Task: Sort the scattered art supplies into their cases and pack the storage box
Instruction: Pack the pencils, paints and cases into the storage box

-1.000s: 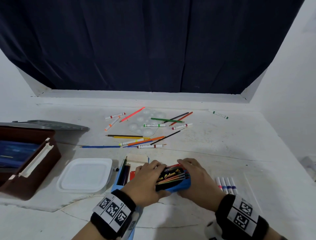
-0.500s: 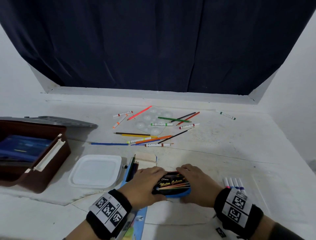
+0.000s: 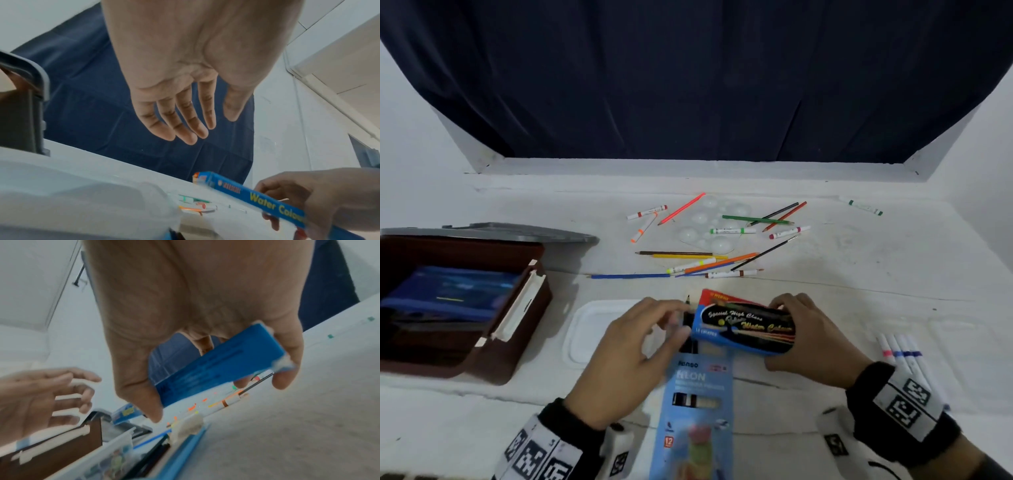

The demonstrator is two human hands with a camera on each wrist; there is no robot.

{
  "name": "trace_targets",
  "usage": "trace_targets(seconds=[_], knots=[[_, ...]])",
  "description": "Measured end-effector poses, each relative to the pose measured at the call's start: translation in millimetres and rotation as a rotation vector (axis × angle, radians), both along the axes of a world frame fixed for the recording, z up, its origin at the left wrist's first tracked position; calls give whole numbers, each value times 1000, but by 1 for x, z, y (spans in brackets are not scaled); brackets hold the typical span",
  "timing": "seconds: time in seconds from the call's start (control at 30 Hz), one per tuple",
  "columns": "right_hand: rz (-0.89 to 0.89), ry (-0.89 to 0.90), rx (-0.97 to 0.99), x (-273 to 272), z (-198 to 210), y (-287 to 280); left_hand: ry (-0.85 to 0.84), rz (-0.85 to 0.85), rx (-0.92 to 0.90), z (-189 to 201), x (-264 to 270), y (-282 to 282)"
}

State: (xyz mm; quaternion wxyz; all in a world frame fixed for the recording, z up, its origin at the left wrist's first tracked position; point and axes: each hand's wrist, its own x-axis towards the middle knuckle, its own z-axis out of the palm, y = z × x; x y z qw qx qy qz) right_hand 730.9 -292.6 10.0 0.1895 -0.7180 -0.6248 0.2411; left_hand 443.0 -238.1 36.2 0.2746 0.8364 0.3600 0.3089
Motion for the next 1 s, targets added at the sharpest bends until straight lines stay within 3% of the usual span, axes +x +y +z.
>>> trace_targets(seconds=[0.17,0.4,0.6,0.83,1.0], knots=[[-78,173,161,-35,3,6,-100,100,-53,-3,-41,22],[66,265,263,-95,30,32,-295,273,-28,13,-77,22],[205,364,312,-147,56,55,-367,461,57,36,-132,14],[314,300,348,-212,76,72,-292,609,98,34,-227,33],[387,130,354,-277,89,91,-87,576,153,33,-308,80]])
